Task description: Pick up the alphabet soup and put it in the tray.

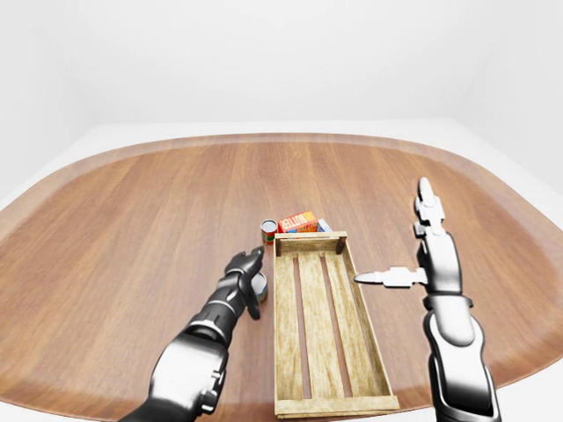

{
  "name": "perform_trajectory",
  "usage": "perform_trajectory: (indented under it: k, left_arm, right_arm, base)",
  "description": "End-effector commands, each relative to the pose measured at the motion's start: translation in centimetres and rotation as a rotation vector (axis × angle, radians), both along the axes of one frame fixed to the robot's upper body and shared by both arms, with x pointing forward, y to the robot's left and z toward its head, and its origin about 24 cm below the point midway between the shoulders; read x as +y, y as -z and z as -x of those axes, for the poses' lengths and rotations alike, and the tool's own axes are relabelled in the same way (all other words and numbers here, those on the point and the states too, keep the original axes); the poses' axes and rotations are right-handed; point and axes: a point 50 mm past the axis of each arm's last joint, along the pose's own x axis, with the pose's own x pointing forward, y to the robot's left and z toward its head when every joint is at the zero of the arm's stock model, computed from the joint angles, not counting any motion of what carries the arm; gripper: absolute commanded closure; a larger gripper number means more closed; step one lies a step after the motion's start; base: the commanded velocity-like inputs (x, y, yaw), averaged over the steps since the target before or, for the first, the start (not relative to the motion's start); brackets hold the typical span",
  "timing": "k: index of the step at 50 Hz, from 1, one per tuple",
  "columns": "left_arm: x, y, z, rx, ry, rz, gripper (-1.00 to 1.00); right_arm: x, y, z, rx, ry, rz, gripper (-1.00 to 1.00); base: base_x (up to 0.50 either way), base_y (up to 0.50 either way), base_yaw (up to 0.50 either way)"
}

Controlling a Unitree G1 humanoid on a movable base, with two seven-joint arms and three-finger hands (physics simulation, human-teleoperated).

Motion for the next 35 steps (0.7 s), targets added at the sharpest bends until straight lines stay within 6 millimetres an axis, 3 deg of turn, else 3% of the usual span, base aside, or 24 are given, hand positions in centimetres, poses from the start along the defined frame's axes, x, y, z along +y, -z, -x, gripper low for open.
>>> perform_trajectory:
  k: [1,35]
  left_arm:
    - [-0.36,-0.22,-0.17,-0.015,-0.006,0.018,-1.00]
    - [0.00,-0.25,-0.23,-0.013,-0.005,-0.024,-1.00]
  right_arm:
    - [-0.06,0.37,0.00,0.016,-0.001,-0.009,-1.00]
    - [-0.28,0.14,0.09,0.005,0.001,-0.015,-1.00]
  base:
    - [0.00,0.00,0.00]
    - [0.00,0.00,0.00]
